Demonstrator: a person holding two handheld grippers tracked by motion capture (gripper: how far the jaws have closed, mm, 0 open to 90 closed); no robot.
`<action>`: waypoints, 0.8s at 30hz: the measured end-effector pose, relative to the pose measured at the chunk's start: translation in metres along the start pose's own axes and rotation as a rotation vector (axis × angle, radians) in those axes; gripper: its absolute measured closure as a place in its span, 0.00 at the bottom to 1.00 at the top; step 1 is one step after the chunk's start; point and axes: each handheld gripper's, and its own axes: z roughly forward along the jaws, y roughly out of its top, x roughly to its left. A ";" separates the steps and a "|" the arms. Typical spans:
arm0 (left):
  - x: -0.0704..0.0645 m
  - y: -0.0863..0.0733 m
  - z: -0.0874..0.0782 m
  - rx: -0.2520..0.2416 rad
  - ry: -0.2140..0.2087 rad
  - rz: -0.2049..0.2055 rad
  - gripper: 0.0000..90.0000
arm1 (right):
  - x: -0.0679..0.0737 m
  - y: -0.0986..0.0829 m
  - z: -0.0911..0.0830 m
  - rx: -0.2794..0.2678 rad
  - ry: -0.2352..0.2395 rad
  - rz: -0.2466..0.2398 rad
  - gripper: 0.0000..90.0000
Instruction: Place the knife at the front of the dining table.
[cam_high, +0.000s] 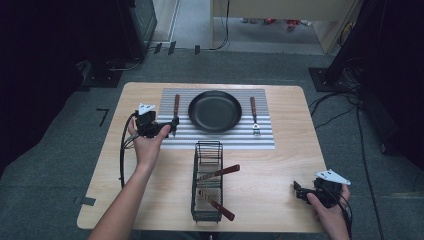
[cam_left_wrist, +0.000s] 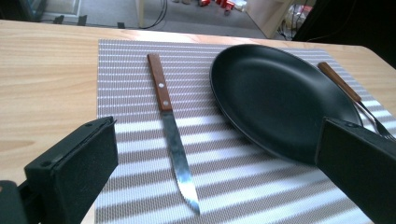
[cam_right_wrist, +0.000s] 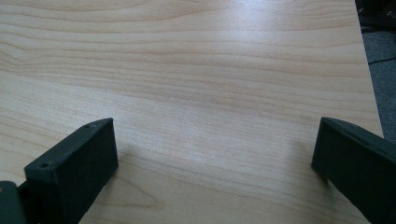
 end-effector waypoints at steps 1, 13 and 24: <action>0.000 -0.003 -0.003 0.003 0.004 0.011 0.00 | 0.000 0.000 0.000 0.000 0.000 0.000 0.00; 0.009 -0.040 -0.037 0.010 0.003 0.027 0.00 | 0.000 0.000 0.000 0.000 0.000 -0.001 0.00; 0.015 -0.071 -0.068 0.010 0.014 0.043 0.00 | 0.000 0.000 0.000 0.001 -0.001 0.000 0.00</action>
